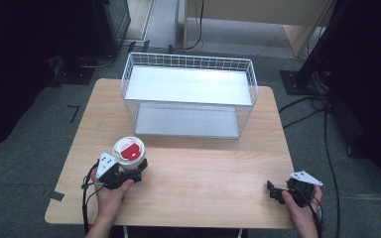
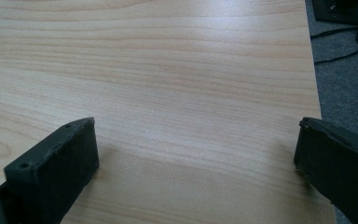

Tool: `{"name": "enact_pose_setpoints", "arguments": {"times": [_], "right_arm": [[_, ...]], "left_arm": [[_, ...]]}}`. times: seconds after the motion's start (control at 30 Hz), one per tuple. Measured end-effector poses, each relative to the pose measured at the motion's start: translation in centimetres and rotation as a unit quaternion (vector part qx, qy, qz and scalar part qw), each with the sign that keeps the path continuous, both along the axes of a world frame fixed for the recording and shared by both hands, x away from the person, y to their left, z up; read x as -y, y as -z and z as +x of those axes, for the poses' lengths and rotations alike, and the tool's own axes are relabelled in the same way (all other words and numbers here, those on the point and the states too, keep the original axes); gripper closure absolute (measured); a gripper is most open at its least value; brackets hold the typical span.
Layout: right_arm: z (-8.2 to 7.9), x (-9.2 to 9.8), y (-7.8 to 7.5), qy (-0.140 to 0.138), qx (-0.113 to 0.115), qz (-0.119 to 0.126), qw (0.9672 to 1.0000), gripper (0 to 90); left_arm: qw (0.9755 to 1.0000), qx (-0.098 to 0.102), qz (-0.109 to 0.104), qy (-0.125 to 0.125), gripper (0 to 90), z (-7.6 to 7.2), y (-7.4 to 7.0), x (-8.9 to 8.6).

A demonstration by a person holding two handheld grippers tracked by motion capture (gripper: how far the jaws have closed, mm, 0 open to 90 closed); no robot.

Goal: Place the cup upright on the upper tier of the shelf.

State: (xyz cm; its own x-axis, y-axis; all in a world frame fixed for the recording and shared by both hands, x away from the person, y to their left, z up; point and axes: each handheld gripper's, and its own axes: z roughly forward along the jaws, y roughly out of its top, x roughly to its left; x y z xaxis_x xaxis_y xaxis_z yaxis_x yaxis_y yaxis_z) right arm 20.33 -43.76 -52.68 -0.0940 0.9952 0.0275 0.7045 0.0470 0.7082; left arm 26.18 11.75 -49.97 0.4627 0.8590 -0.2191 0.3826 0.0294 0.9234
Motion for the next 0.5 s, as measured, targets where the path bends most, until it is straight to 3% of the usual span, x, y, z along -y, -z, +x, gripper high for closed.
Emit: {"name": "enact_pose_setpoints", "arguments": {"times": [0.23,0.5], "right_arm": [[0.0,0.0,0.0,0.0,0.0,0.0,1.0,0.0],[0.01,0.01,0.01,-0.001,0.001,0.0,1.0,0.0]], "left_arm": [[0.9998,0.015,0.01,-0.005,4.9,-0.18,-0.03,0.05],[0.9998,0.022,0.001,-0.001,6.7,-0.02,-0.73,0.21]]}}
